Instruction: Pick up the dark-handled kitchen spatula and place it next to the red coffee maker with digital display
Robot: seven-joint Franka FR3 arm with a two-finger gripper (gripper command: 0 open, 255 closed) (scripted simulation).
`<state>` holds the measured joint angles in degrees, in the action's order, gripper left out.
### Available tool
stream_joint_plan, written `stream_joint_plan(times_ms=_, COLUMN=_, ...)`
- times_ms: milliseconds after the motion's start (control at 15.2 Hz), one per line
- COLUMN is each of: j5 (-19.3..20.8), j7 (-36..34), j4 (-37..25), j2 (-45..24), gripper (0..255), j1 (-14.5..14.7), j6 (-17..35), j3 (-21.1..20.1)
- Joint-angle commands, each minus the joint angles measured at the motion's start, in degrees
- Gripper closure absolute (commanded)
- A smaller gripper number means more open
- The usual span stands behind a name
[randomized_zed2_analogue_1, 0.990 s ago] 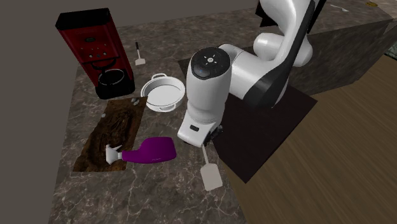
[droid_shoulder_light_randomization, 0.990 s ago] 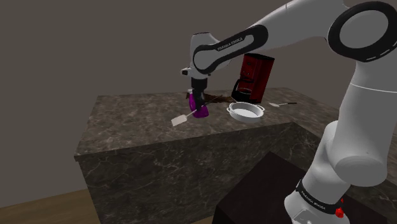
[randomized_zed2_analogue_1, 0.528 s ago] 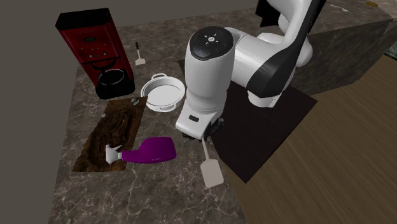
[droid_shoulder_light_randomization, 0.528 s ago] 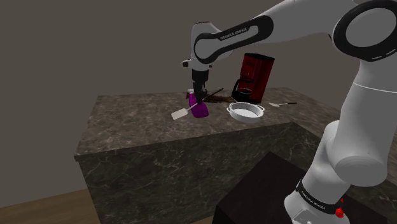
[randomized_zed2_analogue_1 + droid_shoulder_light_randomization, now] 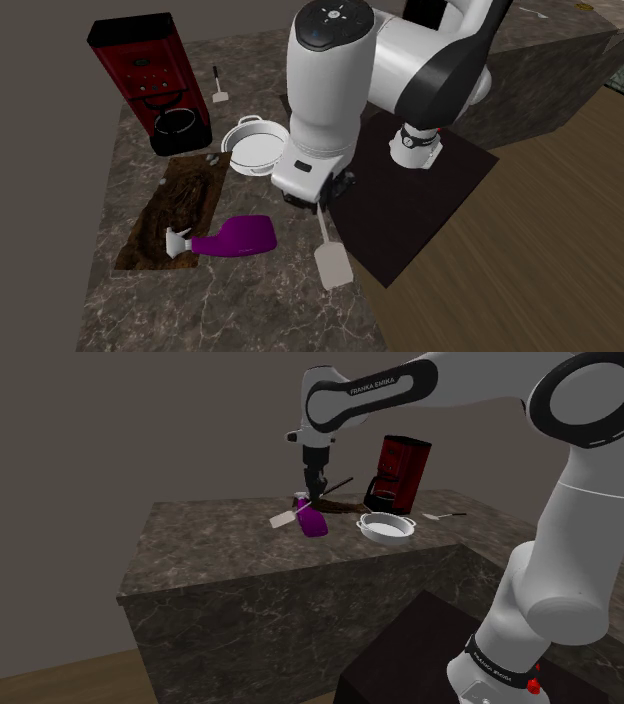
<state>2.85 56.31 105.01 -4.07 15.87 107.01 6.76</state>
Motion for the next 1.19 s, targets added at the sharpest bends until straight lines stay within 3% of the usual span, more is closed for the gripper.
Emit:
stream_joint_plan(times_ms=0, j5=0.03, j7=-0.01, j4=-1.12, j2=0.4, gripper=255, j1=0.04, j6=-1.54, j3=-0.03)
stream_joint_plan(times_ms=1122, j5=-0.11, j7=0.65, j4=-14.68, j2=0.05, gripper=255, j1=0.05, j6=-14.73, j3=-0.03)
